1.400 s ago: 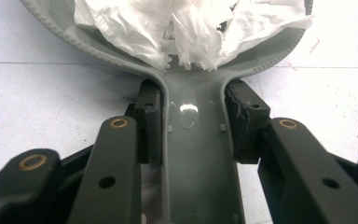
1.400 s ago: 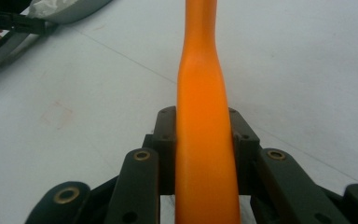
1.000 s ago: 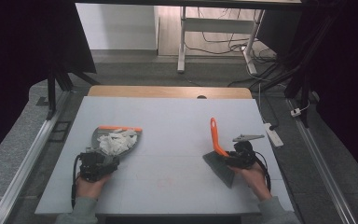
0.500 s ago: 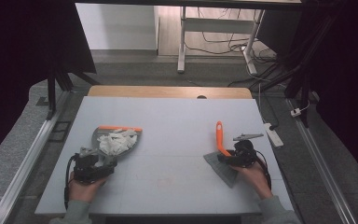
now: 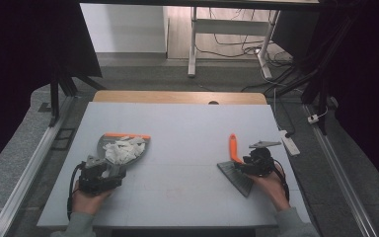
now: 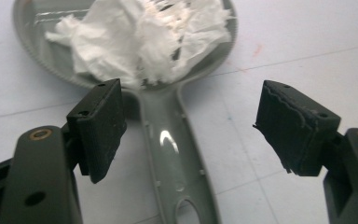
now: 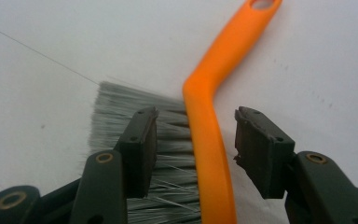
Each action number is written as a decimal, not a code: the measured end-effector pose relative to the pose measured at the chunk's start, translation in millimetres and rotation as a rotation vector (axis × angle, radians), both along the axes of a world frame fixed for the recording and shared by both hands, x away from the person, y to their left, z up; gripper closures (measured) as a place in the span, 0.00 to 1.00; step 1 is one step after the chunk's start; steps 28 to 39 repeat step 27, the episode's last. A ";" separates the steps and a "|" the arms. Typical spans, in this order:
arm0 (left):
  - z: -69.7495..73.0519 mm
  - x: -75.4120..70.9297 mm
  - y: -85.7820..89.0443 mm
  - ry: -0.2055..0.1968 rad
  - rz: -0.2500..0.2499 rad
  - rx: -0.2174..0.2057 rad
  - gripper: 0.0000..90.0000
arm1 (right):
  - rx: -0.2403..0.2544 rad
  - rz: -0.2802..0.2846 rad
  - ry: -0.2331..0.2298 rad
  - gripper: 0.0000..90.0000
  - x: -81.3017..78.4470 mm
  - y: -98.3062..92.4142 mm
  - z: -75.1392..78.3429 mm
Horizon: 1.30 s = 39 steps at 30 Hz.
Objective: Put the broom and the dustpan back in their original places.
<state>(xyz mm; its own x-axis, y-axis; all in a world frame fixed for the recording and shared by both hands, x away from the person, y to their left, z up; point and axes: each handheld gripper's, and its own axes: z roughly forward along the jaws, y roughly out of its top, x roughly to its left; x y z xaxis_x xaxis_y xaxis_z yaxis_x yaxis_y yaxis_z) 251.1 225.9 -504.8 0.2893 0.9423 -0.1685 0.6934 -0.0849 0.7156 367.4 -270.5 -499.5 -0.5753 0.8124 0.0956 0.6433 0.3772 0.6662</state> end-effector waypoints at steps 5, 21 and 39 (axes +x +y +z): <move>1.5 0.9 -1.0 0.001 -0.095 -0.004 0.30 | 0.024 0.063 -0.060 0.56 -10.6 4.5 7.0; -4.5 2.1 -0.2 0.002 -0.231 0.007 0.31 | 0.085 0.202 -0.145 0.56 -45.1 4.7 7.5; -2.5 -0.9 1.5 -0.016 -0.233 0.003 0.31 | 0.108 0.206 -0.160 0.57 -48.6 -1.5 7.3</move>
